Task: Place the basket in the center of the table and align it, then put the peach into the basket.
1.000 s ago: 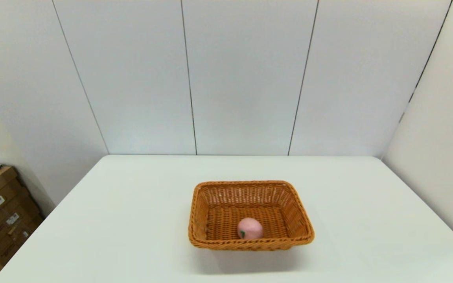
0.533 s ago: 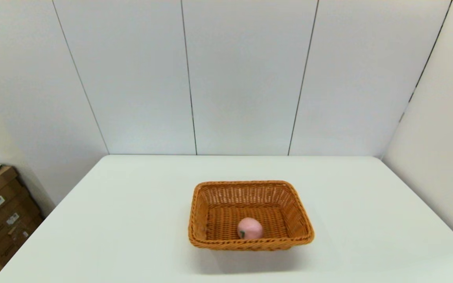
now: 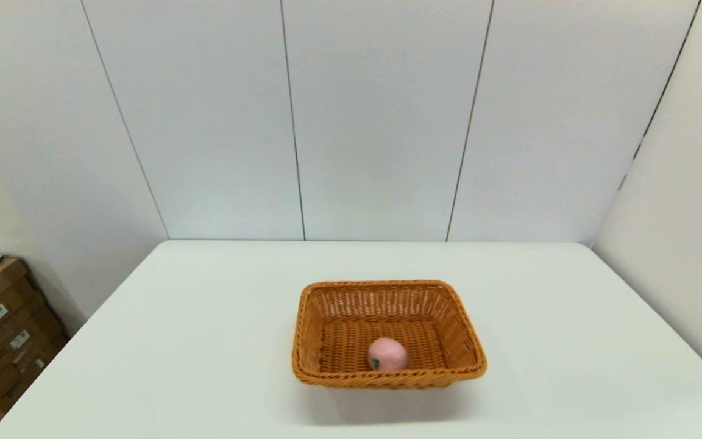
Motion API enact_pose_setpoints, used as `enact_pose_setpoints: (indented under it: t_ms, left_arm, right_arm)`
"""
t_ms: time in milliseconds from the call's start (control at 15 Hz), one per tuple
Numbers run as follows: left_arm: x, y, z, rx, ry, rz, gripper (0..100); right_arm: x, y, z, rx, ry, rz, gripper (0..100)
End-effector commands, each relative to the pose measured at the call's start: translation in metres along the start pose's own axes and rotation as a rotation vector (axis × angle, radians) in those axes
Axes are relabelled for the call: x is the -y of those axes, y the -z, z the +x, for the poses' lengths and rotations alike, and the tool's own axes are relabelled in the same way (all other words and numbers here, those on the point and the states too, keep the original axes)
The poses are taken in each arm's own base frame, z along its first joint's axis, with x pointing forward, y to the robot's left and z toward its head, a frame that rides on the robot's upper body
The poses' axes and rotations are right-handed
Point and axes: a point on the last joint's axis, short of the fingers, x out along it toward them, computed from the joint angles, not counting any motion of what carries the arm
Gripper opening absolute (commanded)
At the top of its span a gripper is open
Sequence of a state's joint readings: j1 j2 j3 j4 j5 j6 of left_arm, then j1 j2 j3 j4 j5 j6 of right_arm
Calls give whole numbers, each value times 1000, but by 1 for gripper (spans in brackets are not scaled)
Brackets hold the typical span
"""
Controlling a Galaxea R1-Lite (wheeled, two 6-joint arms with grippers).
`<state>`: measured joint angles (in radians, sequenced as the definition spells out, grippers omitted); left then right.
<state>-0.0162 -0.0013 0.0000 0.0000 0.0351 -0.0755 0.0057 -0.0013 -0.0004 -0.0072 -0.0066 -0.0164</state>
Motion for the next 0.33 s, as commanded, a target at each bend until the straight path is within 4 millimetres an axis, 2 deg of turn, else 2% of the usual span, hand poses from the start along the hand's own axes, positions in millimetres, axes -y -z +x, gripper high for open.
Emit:
enact_pose_setpoints:
  t_ms: [67, 333]
  left_arm:
    - [0, 0, 0, 0, 1, -1, 100]
    - [0, 0, 0, 0, 1, -3, 100]
  right_arm:
    - [0, 0, 0, 0, 1, 1, 100]
    - [0, 0, 0, -1, 1, 9, 100]
